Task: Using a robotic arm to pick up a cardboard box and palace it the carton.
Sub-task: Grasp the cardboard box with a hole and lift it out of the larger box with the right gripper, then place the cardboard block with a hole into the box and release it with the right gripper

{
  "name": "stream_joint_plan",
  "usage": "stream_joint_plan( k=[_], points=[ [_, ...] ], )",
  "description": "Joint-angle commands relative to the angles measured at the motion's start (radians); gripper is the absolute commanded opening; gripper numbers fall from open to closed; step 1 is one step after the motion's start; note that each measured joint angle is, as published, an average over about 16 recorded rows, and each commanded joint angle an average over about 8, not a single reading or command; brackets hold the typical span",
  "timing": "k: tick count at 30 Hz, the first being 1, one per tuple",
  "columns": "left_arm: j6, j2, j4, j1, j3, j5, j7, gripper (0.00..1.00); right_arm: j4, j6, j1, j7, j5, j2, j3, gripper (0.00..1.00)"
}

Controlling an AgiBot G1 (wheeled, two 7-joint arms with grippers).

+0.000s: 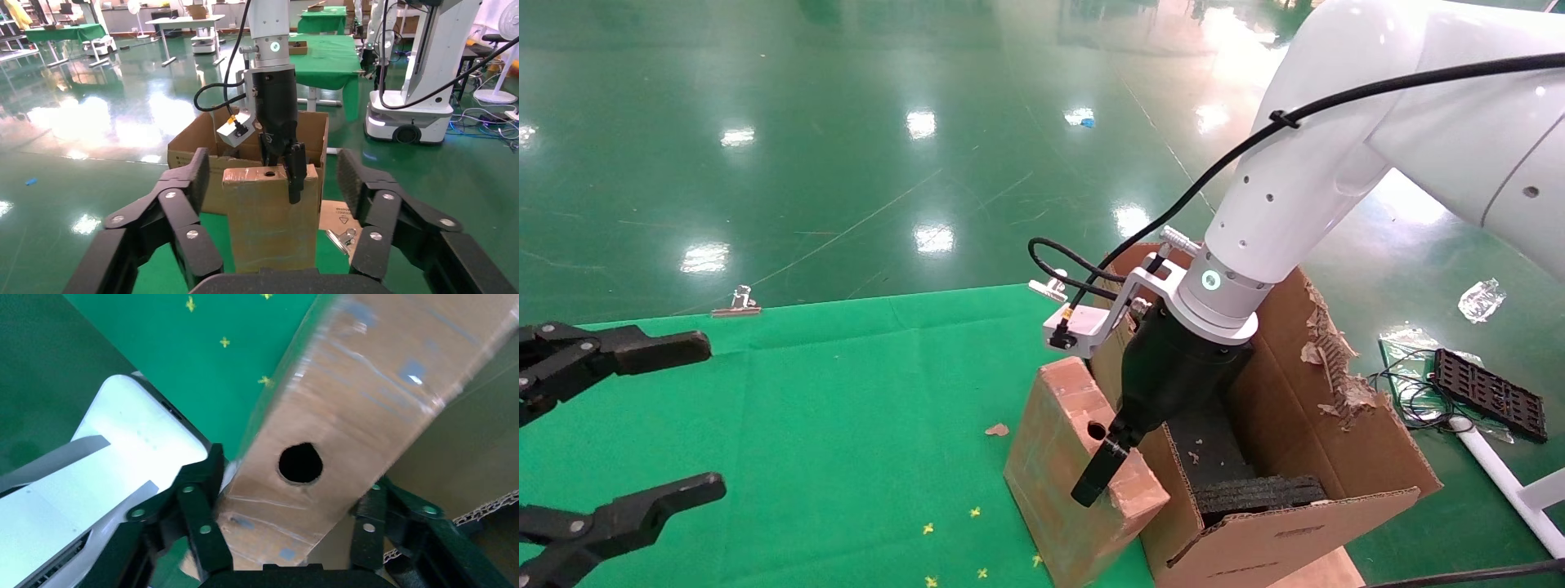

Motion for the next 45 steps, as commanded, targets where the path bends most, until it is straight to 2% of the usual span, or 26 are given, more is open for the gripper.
stream_joint_plan(
  k=[1,9,14,23,31,32,39,40,45],
  points=[
    [0.0,0.0,0.0,0.0,0.0,0.0,0.0,0.0,0.006,0.004,0.0,0.0,0.0,0.005,-0.001,0.0],
    [0.0,0.0,0.0,0.0,0.001,0.0,0.0,0.0,0.045,0.049,0.019,-0.045,0.004,0.05,0.023,0.0],
    [0.0,0.0,0.0,0.0,0.001,-0.001,0.001,0.0,0.03,0.072,0.088,-0.097,0.012,0.084,0.061,0.0],
    [-0.001,-0.001,0.0,0.0,0.002,-0.001,0.001,0.0,-0.137,0.12,0.287,-0.187,-0.024,0.164,0.128,0.0],
    [-0.001,-0.001,0.0,0.0,0.002,-0.001,0.001,0.0,-0.304,0.107,0.332,-0.106,-0.082,0.253,0.101,0.0],
    [-0.001,-0.001,0.0,0.0,0.002,-0.002,0.001,0.06,-0.316,0.101,0.33,-0.09,-0.087,0.264,0.096,0.0],
    [-0.001,-0.001,0.0,-0.001,0.003,-0.002,0.001,0.93,-0.344,0.076,0.277,0.005,-0.124,0.325,0.053,0.0],
    [-0.001,-0.001,0.0,-0.001,0.003,-0.002,0.001,1.0,-0.344,0.079,0.267,0.014,-0.13,0.331,0.046,0.0],
    [-0.001,-0.001,0.0,-0.001,0.003,-0.002,0.002,1.0,-0.344,0.098,0.215,0.049,-0.156,0.349,0.021,0.0]
  ],
)
